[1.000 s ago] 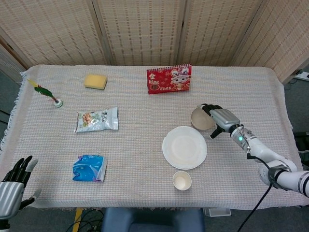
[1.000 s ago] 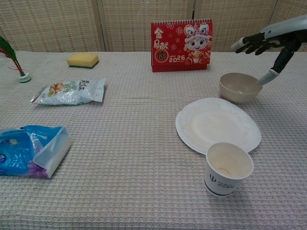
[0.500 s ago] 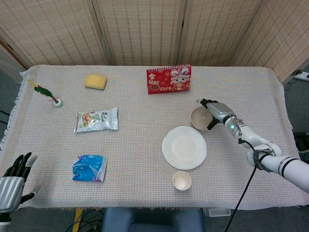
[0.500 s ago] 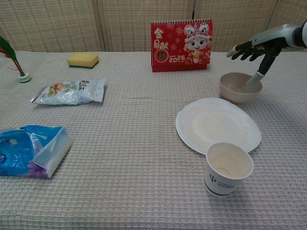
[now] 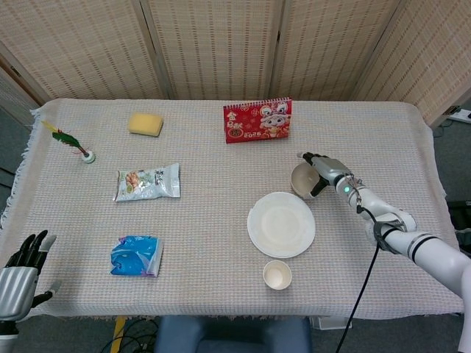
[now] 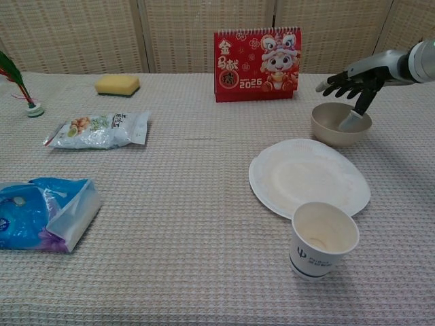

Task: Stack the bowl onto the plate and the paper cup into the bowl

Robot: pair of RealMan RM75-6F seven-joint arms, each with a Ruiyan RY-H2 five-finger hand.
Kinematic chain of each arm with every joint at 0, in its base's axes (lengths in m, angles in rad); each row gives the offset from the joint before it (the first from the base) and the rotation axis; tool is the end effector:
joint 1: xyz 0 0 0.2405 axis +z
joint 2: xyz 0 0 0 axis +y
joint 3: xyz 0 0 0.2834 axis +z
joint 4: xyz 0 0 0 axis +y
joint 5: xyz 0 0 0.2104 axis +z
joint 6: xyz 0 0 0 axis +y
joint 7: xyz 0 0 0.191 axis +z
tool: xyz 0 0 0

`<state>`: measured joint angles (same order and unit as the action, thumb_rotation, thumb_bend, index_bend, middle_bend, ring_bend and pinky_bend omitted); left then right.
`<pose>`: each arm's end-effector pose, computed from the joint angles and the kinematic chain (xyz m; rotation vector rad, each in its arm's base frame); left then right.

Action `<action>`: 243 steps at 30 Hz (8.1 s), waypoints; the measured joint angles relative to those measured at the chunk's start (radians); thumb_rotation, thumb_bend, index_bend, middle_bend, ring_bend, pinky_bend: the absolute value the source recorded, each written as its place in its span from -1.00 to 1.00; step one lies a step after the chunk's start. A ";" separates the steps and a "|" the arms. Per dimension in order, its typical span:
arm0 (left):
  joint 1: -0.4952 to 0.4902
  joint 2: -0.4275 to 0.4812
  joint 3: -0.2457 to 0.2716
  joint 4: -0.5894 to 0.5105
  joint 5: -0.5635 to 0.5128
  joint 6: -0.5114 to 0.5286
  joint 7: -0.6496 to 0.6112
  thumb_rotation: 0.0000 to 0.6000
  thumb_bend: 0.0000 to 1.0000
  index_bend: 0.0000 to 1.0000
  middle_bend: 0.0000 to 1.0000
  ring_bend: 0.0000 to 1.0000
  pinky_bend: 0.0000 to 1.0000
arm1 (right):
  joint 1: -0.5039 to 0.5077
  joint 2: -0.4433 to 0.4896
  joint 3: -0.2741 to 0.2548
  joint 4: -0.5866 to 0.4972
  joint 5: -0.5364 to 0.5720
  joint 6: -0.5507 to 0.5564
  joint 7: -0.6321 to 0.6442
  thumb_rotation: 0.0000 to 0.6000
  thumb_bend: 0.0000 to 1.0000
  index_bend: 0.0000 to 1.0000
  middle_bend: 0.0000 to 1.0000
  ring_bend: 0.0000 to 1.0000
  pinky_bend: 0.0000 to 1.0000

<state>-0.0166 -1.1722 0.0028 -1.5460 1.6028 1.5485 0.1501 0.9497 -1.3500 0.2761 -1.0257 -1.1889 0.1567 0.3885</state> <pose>-0.3408 0.1959 0.1518 -1.4770 -0.7706 -0.7935 -0.2280 -0.5214 0.0424 1.7550 -1.4629 0.5884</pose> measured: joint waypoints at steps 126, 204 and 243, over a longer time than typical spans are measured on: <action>0.032 0.012 0.043 -0.026 0.135 0.126 0.010 1.00 -0.45 -1.00 -0.86 -0.98 -0.43 | -0.118 0.429 -0.308 -0.907 -0.488 0.453 -0.115 1.00 -0.84 -0.69 -1.00 -1.00 -1.00; 0.021 0.019 0.024 -0.021 0.098 0.084 -0.013 1.00 -0.45 -1.00 -0.86 -0.98 -0.43 | -0.115 0.314 -0.189 -0.772 -0.033 0.517 -0.469 1.00 -0.47 -0.15 -1.00 -1.00 -1.00; 0.021 0.019 0.018 -0.025 0.083 0.093 -0.012 1.00 -0.45 -1.00 -0.86 -0.98 -0.43 | -0.057 0.229 -0.208 -0.626 0.024 0.369 -0.422 1.00 -0.70 -0.54 -1.00 -1.00 -1.00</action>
<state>0.0043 -1.1529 0.0212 -1.5708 1.6858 1.6420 0.1377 0.8922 -1.1215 0.0681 -1.6514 -1.1647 0.5256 -0.0331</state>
